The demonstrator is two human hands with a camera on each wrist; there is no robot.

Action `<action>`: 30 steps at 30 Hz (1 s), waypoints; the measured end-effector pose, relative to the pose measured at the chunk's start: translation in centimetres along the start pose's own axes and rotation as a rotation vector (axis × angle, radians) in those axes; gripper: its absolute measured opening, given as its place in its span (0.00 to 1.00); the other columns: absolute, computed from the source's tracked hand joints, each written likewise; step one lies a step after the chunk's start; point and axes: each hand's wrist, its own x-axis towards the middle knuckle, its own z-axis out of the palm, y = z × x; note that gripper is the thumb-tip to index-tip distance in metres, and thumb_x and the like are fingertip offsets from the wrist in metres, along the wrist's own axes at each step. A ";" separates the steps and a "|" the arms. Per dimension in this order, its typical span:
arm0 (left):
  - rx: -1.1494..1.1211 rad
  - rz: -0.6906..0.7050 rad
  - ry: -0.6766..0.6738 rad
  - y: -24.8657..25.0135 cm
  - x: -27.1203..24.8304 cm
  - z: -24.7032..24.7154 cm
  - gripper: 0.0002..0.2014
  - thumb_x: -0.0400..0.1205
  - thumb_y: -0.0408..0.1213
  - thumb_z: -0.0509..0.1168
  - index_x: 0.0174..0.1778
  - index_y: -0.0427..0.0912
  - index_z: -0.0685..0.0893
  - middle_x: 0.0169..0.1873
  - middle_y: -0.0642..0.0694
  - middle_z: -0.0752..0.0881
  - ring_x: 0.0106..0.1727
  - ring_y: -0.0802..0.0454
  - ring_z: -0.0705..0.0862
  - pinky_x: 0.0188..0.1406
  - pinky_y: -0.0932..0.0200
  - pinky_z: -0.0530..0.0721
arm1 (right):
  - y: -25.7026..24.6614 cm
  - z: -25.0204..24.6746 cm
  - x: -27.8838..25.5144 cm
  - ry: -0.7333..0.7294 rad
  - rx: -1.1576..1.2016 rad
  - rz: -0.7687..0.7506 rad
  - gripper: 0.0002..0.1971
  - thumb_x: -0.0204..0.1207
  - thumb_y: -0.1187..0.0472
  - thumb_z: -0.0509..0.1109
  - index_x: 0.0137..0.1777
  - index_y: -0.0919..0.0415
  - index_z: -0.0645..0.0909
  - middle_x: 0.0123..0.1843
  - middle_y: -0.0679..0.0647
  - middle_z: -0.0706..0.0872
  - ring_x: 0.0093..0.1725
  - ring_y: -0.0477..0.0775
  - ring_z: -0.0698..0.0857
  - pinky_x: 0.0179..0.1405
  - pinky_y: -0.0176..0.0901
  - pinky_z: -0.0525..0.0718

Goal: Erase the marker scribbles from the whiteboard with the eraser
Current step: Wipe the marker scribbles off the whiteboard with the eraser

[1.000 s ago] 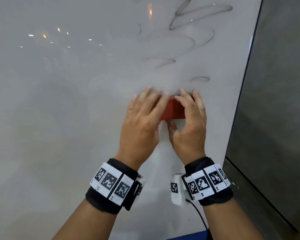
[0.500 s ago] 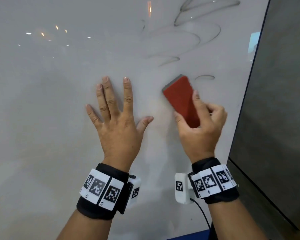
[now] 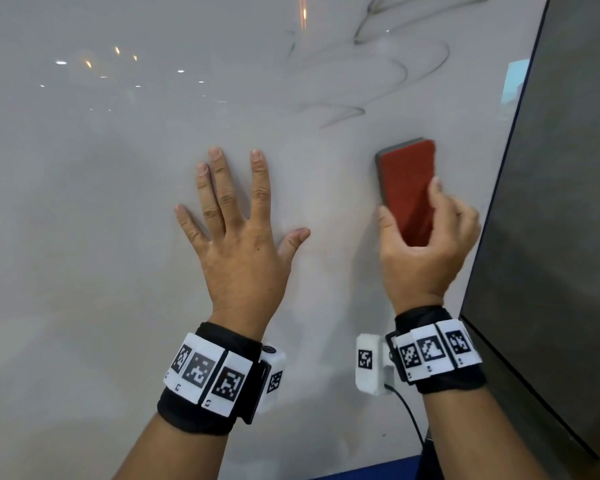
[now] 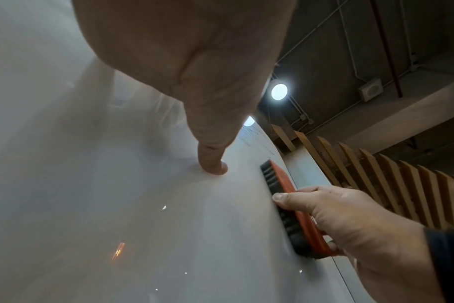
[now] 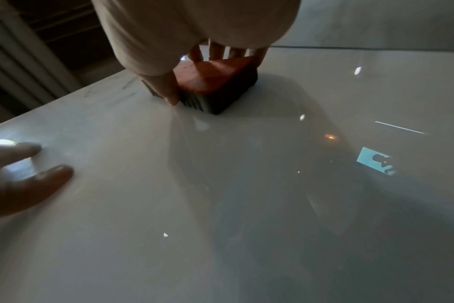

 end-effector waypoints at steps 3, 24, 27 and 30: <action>-0.007 -0.001 0.006 0.1 -0.1 0.0 0.50 0.79 0.69 0.61 0.88 0.52 0.42 0.86 0.34 0.43 0.87 0.37 0.41 0.80 0.24 0.47 | -0.7 0.4 -0.2 0.025 0.029 0.091 0.32 0.68 0.53 0.81 0.71 0.66 0.81 0.57 0.65 0.80 0.57 0.62 0.77 0.59 0.58 0.81; -0.076 -0.040 0.062 0.4 -0.2 -0.6 0.51 0.73 0.65 0.71 0.87 0.53 0.54 0.86 0.37 0.53 0.85 0.39 0.49 0.78 0.24 0.56 | -2.2 0.9 0.2 -0.062 0.019 -0.067 0.32 0.68 0.52 0.81 0.70 0.66 0.81 0.58 0.64 0.81 0.56 0.62 0.78 0.59 0.60 0.81; -0.110 -0.047 0.119 0.2 0.7 -1.4 0.50 0.67 0.63 0.77 0.82 0.52 0.63 0.80 0.40 0.60 0.79 0.42 0.56 0.74 0.23 0.60 | -2.0 0.7 1.9 -0.003 0.044 0.067 0.36 0.69 0.52 0.80 0.77 0.62 0.77 0.59 0.62 0.79 0.59 0.61 0.77 0.63 0.56 0.80; -0.099 -0.054 0.073 0.1 2.1 -2.3 0.58 0.63 0.64 0.78 0.86 0.52 0.56 0.82 0.39 0.56 0.83 0.39 0.52 0.75 0.20 0.55 | -4.3 1.8 0.7 -0.026 0.059 0.048 0.35 0.71 0.53 0.79 0.78 0.57 0.76 0.57 0.62 0.77 0.56 0.61 0.77 0.61 0.52 0.80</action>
